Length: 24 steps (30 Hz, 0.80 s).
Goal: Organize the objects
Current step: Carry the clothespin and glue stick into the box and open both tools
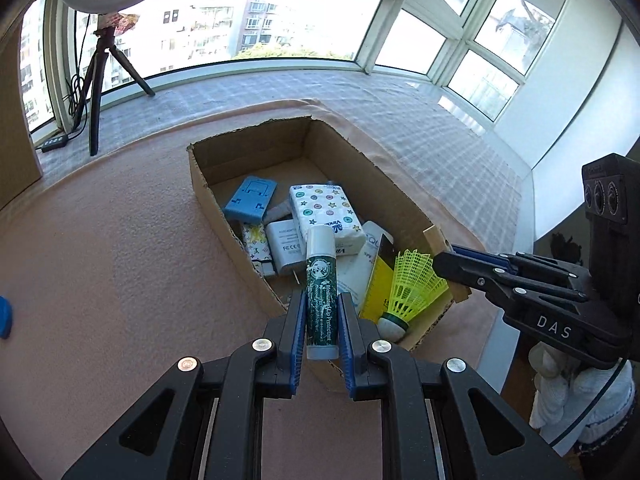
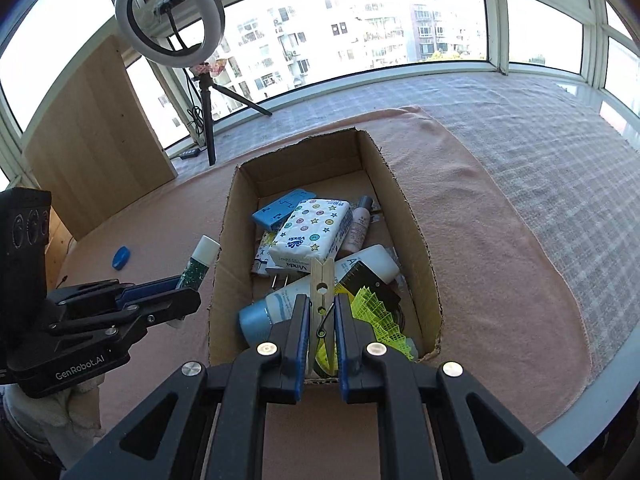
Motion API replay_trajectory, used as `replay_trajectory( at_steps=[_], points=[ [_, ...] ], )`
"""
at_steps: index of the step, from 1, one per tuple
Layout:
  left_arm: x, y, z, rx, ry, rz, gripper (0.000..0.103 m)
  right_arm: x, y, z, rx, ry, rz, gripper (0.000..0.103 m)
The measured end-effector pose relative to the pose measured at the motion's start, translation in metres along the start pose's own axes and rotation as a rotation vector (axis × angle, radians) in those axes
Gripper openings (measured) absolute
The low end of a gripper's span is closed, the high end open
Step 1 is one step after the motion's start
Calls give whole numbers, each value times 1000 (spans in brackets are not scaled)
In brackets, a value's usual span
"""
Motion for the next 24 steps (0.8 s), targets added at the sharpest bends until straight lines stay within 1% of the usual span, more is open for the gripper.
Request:
replay_trajectory(
  at_steps=[7, 15, 17, 18, 19, 20, 22, 24],
  points=[
    [-14, -17, 2, -36, -14, 9, 17, -7, -7, -10, -1, -4, 6, 11],
    [-23, -18, 0, -47, -42, 3, 17, -8, -11, -13, -7, -16, 13, 11],
    [-24, -17, 0, -50, -45, 2, 23, -9, -10, -13, -10, -19, 7, 12],
    [-24, -16, 1, -50, -47, -1, 24, -9, -8, -13, -12, -21, 0, 12],
    [-24, -15, 1, -52, -48, -3, 24, -10, -7, -13, -12, -21, -4, 19],
    [-24, -14, 1, -52, -49, -4, 24, -10, -6, -12, -10, -22, -8, 32],
    [-24, -12, 2, -53, -53, -5, 25, -10, -2, -11, -4, -23, -24, 45],
    [-23, -11, 2, -56, -56, -7, 25, -11, 0, -9, -3, -24, -31, 45]
  ],
)
Point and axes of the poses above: each gripper's, at about its wrist camera, not at the fingertips, and y roughly against the way its jaws point, z to its left, x to its underside, the point moved 9 cm from there along -y, roughly the way its jaws point, and after that the axes turned 4 degrees about x, right-handed, at the moved point
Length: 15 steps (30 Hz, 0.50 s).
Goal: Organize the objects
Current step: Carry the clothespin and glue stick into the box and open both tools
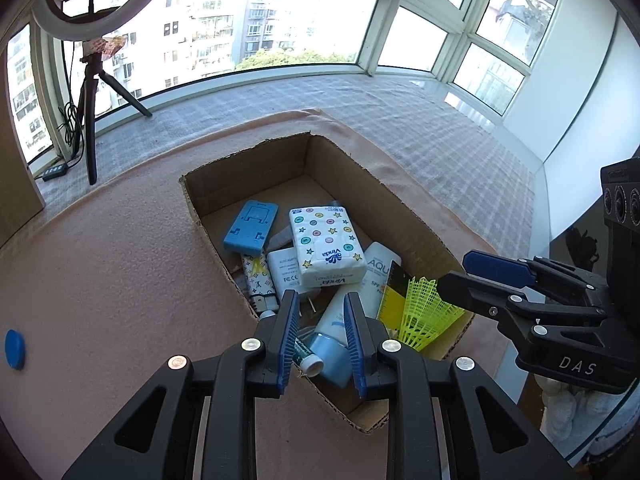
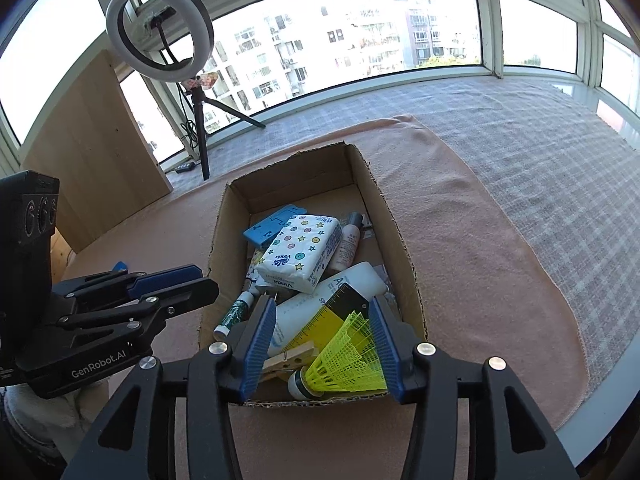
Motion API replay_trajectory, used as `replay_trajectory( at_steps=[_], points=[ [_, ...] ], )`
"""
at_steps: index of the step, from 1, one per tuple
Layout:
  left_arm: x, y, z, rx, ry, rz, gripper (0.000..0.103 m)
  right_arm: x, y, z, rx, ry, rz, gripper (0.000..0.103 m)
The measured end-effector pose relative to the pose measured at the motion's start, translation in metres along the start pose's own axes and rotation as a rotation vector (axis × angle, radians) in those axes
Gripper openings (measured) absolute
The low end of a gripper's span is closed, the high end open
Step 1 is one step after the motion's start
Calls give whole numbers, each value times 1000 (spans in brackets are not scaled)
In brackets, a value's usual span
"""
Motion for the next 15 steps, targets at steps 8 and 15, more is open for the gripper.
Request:
replay_trajectory(
  at_steps=[8, 15],
  points=[
    [4, 18, 9, -20, -6, -19, 26, 3, 5, 7, -7, -15, 3, 47],
    [14, 38, 33, -61, 20, -31, 35, 8, 9, 21, -18, -14, 1, 51]
  ],
)
Point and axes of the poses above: each gripper's, at about its wrist camera, not at the fingertips, and y roughly against the way its jaws point, z to its left, x to its underside, the point moved 9 cm from there along -y, roughly the way its jaws point, and after that the axes turned 4 degrees about x, right-handed, at the moved point
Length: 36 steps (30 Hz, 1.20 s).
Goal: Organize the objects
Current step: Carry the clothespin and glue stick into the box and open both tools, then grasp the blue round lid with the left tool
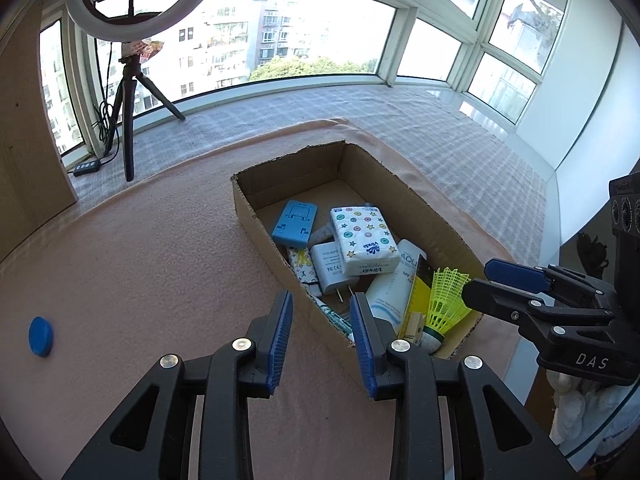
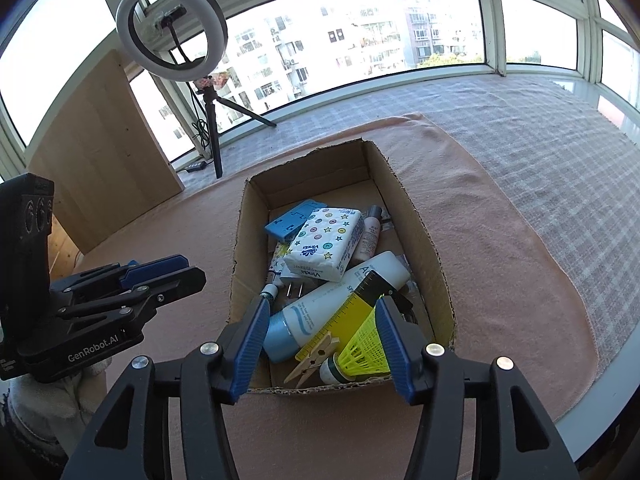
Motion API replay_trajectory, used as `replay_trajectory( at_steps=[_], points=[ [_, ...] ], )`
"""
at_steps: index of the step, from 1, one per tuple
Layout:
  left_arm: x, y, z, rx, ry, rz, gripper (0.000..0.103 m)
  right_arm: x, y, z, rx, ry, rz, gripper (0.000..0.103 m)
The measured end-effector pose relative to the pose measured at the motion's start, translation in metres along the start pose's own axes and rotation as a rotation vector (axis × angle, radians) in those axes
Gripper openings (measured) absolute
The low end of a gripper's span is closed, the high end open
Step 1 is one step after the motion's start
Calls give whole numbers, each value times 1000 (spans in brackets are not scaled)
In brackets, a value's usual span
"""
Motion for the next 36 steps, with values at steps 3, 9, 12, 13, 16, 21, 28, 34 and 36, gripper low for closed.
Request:
replay_trajectory(
  at_steps=[3, 9, 12, 13, 16, 21, 28, 34, 36],
  points=[
    [8, 9, 19, -19, 36, -3, 56, 2, 1, 6, -10, -5, 1, 52],
    [31, 29, 73, -86, 125, 9, 82, 7, 4, 25, -27, 11, 2, 55],
    [43, 41, 109, -131, 177, 16, 84, 10, 5, 33, -30, 13, -1, 58],
    [48, 45, 121, -148, 195, 19, 85, 11, 5, 36, -34, 12, 1, 59],
    [65, 57, 161, -196, 262, 31, 86, 13, 4, 44, -39, 13, 9, 61],
    [93, 73, 224, -278, 357, 48, 86, 19, 3, 58, -42, 17, 17, 64],
    [111, 86, 290, -326, 455, 54, 86, 29, 0, 75, -43, 27, 38, 66],
    [111, 83, 336, -358, 509, 70, 86, 39, -3, 89, -44, 44, 58, 66],
    [109, 76, 346, -368, 516, 87, 86, 42, -4, 90, -43, 42, 66, 66]
  ],
)
Point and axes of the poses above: each gripper's, at about its wrist camera, not at the fingertips, and y roughly against the way its jaws point, z to its left, x to its underside, the point moved 9 cm from there along -y, roughly the way its jaws point, and after that the axes turned 4 degrees about x, right-handed, at the moved point
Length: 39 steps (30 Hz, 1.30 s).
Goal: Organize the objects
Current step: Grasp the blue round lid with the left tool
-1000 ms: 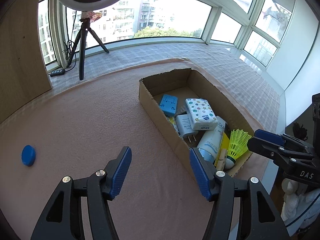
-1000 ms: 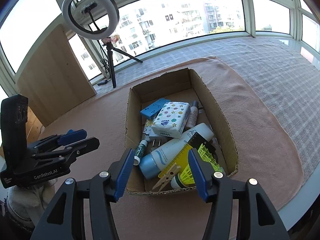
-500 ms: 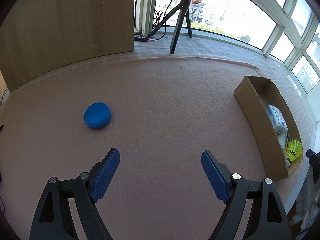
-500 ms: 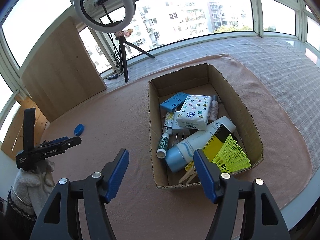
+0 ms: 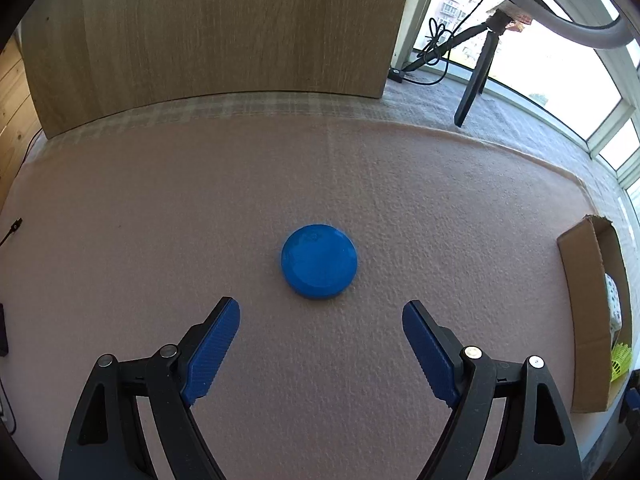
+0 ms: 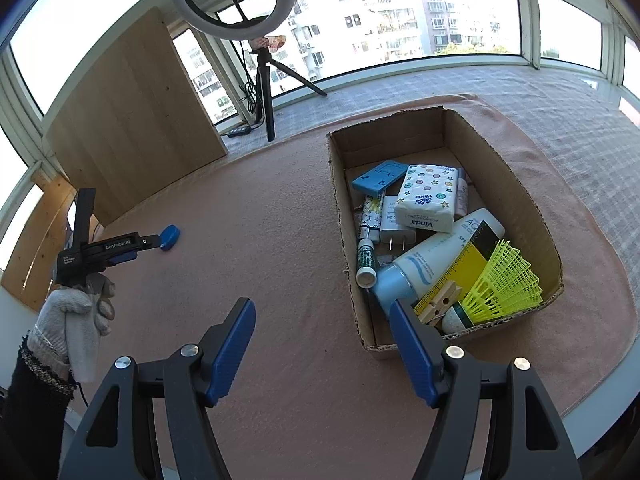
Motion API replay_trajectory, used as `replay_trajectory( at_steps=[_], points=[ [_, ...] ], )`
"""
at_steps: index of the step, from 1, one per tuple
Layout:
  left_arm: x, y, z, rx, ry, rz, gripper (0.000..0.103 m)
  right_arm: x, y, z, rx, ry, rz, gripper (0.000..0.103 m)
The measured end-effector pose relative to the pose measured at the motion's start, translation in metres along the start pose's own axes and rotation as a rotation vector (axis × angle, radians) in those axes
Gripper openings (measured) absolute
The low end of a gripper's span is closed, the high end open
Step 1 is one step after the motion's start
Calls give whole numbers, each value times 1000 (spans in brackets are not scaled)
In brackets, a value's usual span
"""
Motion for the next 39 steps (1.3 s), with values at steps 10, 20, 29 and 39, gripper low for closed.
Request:
replay_trajectory(
  at_steps=[10, 20, 29, 39],
  points=[
    [-21, -33, 0, -36, -3, 38, 86, 11, 1, -12, 22, -29, 18, 66],
    [-22, -46, -7, -54, -27, 70, 72, 12, 5, -35, 42, -72, 11, 66],
    [-24, -48, -5, -47, -31, 50, 54, 12, 5, -40, 39, -72, 10, 66],
    [-31, -19, -46, 5, -106, -12, 54, 12, 10, -48, 40, -75, -3, 66]
  ],
)
Point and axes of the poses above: each gripper's, at about its wrist camera, not at the fingertips, and y roughly against the way its jaws point, z to its left, x to its underside, the point moved 9 cm from there along -y, roughly the way its jaws point, and after that the axes turned 4 degrees about x, right-handed, at the moved point
